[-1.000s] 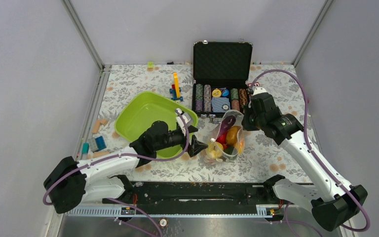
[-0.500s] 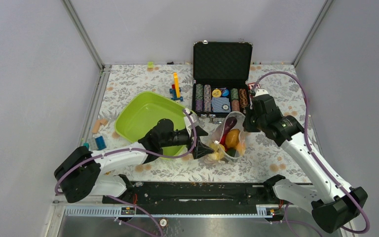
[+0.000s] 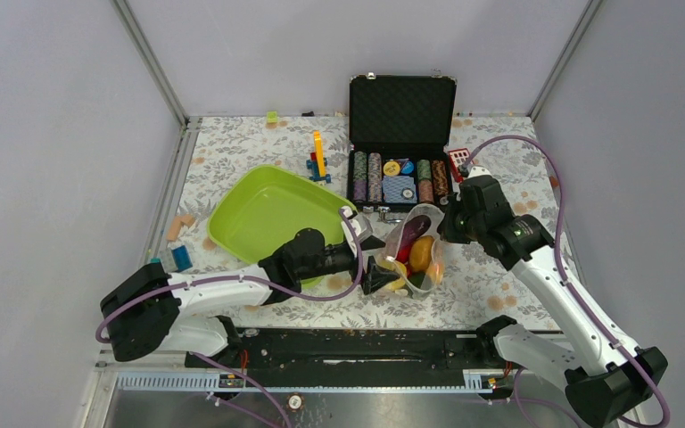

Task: Place the food in the zip-top bag and seal the zipper
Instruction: Zip the zipper food storage bag at the center of the board.

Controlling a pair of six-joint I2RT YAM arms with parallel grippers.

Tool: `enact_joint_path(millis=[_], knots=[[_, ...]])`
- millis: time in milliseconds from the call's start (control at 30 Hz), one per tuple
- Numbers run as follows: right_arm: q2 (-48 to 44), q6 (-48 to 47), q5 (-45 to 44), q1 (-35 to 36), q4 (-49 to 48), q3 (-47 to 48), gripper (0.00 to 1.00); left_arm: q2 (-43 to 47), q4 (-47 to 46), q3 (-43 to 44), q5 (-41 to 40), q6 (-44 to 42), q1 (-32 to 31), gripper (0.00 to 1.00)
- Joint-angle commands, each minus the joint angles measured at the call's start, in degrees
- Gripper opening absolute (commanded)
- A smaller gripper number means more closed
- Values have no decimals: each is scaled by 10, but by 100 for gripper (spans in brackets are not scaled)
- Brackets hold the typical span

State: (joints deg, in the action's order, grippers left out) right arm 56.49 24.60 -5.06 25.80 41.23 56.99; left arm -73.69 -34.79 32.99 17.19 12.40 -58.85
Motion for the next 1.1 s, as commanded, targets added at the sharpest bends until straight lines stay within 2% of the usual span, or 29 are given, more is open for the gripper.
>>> enact_joint_path(millis=[0, 167, 267, 533, 767, 1067], knots=[[-18, 17, 22, -3, -9, -5, 0, -5, -85, 7, -69, -8, -2, 92], [-26, 18, 25, -3, -9, -5, 0, -25, -107, 15, -72, -14, -2, 91], [-23, 15, 31, -3, -10, -4, 0, -26, -132, 9, -67, -12, -2, 87], [-18, 13, 22, -3, -1, 2, 0, -19, -151, -5, -37, -14, -2, 39], [-14, -1, -11, -8, 14, 10, 0, 18, -112, -13, -53, -26, -2, 0], [3, -47, -148, -44, 73, 22, 0, 85, -117, -80, -107, -4, -1, 0]])
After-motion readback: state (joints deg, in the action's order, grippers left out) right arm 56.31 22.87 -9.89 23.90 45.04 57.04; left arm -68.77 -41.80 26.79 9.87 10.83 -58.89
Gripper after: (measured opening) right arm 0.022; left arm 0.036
